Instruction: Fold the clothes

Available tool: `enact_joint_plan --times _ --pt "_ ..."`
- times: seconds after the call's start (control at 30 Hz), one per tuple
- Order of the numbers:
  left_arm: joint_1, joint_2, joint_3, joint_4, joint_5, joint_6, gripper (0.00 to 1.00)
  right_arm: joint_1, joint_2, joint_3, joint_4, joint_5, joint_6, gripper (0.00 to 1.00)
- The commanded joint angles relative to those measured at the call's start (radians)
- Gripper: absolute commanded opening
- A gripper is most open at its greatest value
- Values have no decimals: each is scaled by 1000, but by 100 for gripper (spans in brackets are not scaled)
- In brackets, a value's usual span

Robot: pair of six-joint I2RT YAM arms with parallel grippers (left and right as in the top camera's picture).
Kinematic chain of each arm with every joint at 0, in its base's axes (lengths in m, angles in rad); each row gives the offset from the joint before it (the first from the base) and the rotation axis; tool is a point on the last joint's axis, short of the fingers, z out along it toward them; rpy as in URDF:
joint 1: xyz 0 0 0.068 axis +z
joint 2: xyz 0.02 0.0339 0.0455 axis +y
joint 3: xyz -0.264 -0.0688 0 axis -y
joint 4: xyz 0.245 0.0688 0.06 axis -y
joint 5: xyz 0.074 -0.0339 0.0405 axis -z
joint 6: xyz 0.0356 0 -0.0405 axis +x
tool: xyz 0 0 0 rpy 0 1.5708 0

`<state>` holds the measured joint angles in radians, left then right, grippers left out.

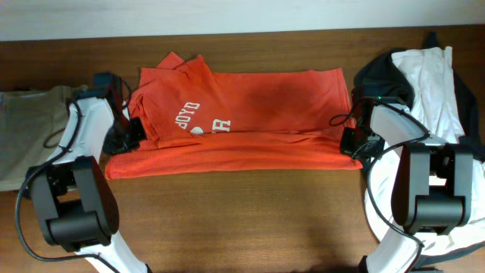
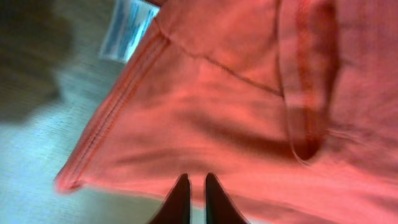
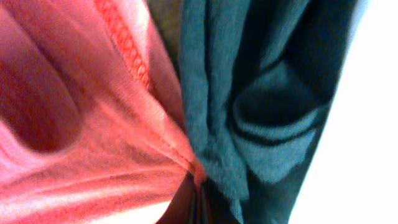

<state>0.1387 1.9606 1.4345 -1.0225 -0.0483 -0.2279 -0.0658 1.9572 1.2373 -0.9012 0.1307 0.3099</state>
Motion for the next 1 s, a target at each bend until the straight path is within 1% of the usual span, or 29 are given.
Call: enact_joint_plan --times 0.0,0.03,0.1,0.27,0.33,0.37,0.4,0.47,0.5,0.53,0.57,0.6,0.63,0.67,0.7,0.8,0.83,0.87,0.9,0.93,0.97 --pt "-1 4 -175 89 8 -11 3 -8 78 -61 -88 -77 -25 4" --pt "0 4 -230 90 6 -11 1 -8 78 -61 -135 -75 -25 4" --pt "18 3 -289 26 -57 -133 0 -8 78 -61 -195 -75 -24 4" --pt "134 -3 -290 -53 -72 -147 0 -8 76 -59 -242 -75 -24 4" --pt "146 -10 -290 -85 -73 -156 1 -8 61 -50 -244 -75 -24 4" --pt "149 -38 -290 -93 -81 -184 1 -8 50 -31 -245 -75 -20 4" --pt "148 -68 -290 -88 -80 -184 0 -8 44 -8 -249 -76 -20 4" --pt "140 -173 -290 -73 -77 -159 0 -8 42 42 -270 -76 -20 4" --pt "136 -240 -290 -50 -77 -153 3 -8 42 92 -299 -76 -8 4" --pt "137 -280 -290 -23 -80 -153 42 -8 42 156 -339 -75 6 10" --pt "137 -293 -290 8 -81 -153 66 -8 38 219 -374 -74 6 13" --pt "137 -292 -290 40 -89 -153 69 -8 37 278 -396 -74 5 24" --pt "137 -292 -290 70 -116 -153 71 -8 37 320 -409 -75 0 42" --pt "137 -291 -290 108 -144 -153 75 -7 37 354 -429 -75 -23 57" --pt "137 -291 -290 124 -144 -153 76 -7 37 359 -431 -75 -32 64" --pt "137 -291 -290 142 -143 -153 76 -6 38 318 -406 -76 -51 68" --pt "137 -291 -290 141 -143 -153 76 -6 43 275 -369 -114 -67 66" --pt "137 -291 -290 140 -141 -153 76 -6 44 240 -333 -182 -97 61" --pt "137 -291 -290 140 -140 -153 76 -6 45 194 -287 -237 -103 53" --pt "137 -291 -290 139 -140 -153 76 -6 45 148 -238 -263 -99 40" --pt "137 -291 -290 135 -140 -153 76 -6 45 123 -202 -282 -100 37"
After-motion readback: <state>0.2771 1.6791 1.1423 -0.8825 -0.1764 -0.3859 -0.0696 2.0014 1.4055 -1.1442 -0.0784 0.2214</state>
